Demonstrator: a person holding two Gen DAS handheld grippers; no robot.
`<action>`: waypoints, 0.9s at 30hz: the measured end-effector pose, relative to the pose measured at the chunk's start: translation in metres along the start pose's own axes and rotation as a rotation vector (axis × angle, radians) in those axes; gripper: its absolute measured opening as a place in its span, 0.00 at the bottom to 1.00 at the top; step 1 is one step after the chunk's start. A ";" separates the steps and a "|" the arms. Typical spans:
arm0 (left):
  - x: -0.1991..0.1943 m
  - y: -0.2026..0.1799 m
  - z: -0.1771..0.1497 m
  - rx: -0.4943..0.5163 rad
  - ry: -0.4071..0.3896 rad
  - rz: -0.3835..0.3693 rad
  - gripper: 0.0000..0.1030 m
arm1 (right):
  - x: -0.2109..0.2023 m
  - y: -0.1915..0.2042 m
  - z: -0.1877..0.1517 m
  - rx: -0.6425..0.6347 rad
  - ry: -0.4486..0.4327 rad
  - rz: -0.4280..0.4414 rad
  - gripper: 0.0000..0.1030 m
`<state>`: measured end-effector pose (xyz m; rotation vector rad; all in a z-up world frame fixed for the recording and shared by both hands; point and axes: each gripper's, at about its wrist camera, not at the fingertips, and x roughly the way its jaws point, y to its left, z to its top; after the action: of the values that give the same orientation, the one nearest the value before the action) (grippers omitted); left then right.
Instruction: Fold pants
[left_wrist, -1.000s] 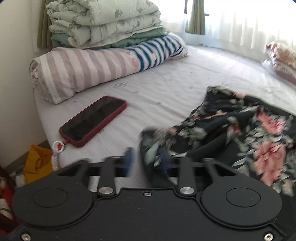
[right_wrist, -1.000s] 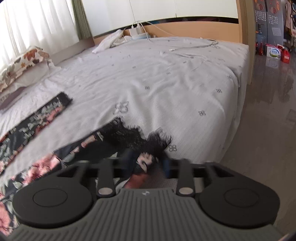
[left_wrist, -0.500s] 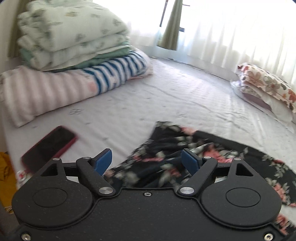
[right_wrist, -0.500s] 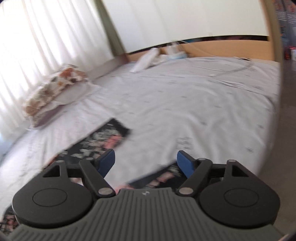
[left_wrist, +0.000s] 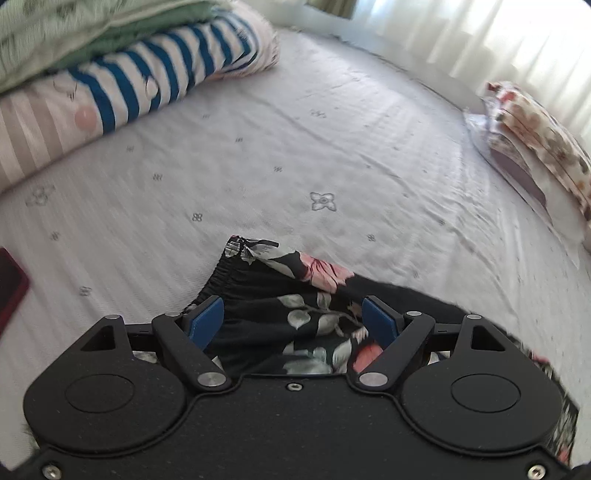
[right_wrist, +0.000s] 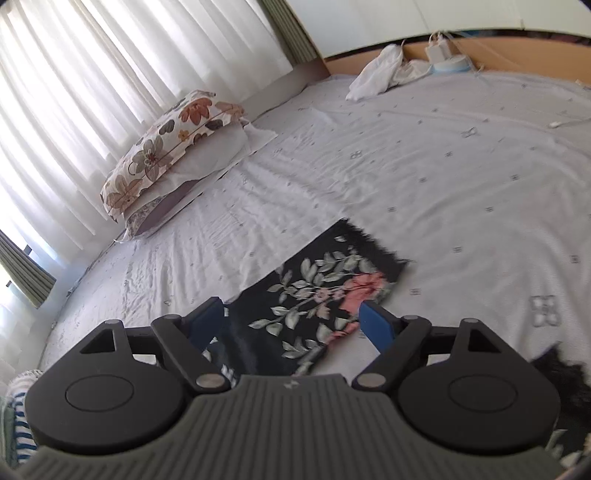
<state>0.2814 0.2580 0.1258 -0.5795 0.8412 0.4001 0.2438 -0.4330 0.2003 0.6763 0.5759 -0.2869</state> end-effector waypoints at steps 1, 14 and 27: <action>0.011 0.002 0.004 -0.029 0.004 -0.013 0.79 | 0.012 0.004 0.002 0.016 0.011 0.012 0.87; 0.132 0.001 0.019 -0.139 0.030 0.104 0.87 | 0.184 0.043 0.011 0.045 0.108 -0.048 0.87; 0.144 -0.024 0.006 0.056 -0.092 0.245 0.46 | 0.292 0.036 0.029 -0.014 0.081 -0.281 0.85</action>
<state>0.3854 0.2581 0.0233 -0.4038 0.8353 0.6201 0.5067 -0.4448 0.0656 0.5955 0.7514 -0.5183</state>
